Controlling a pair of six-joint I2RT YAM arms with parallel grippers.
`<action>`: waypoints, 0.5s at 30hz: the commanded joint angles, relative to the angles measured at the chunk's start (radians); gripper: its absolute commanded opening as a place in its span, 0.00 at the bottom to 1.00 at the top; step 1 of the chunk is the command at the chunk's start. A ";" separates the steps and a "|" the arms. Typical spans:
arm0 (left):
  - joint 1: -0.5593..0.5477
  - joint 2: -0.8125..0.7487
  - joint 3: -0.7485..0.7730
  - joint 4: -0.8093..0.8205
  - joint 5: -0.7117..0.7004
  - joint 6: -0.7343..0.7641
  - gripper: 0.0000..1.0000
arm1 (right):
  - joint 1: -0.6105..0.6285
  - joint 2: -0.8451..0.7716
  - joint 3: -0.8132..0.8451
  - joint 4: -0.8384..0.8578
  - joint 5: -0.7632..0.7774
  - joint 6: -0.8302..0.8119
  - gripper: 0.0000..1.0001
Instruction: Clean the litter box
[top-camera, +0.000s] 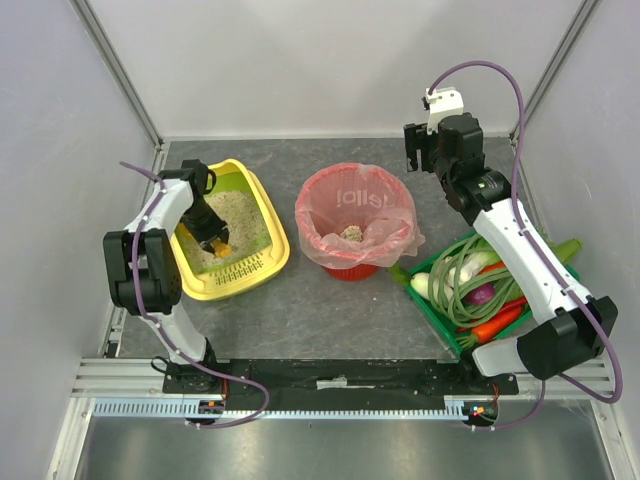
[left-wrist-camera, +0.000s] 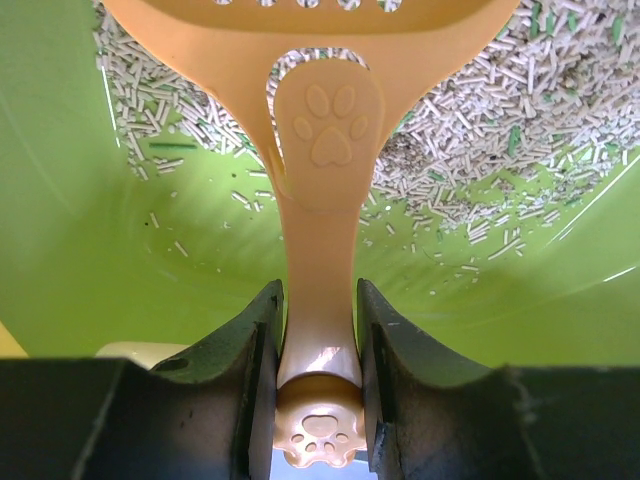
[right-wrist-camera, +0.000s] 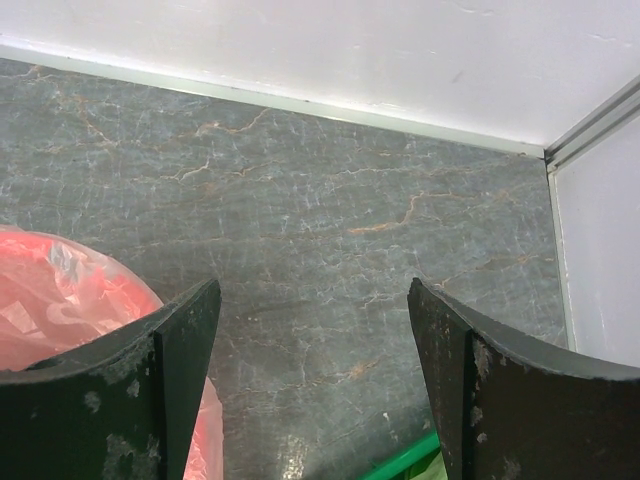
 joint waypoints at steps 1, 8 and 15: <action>-0.038 -0.066 -0.012 0.022 -0.044 0.002 0.02 | 0.000 -0.043 0.026 0.036 -0.017 -0.004 0.84; -0.119 -0.133 -0.044 0.007 -0.075 0.007 0.02 | 0.000 -0.061 0.015 0.038 -0.027 -0.001 0.84; -0.165 -0.211 -0.067 -0.030 -0.080 0.004 0.02 | 0.000 -0.061 0.009 0.042 -0.053 0.021 0.84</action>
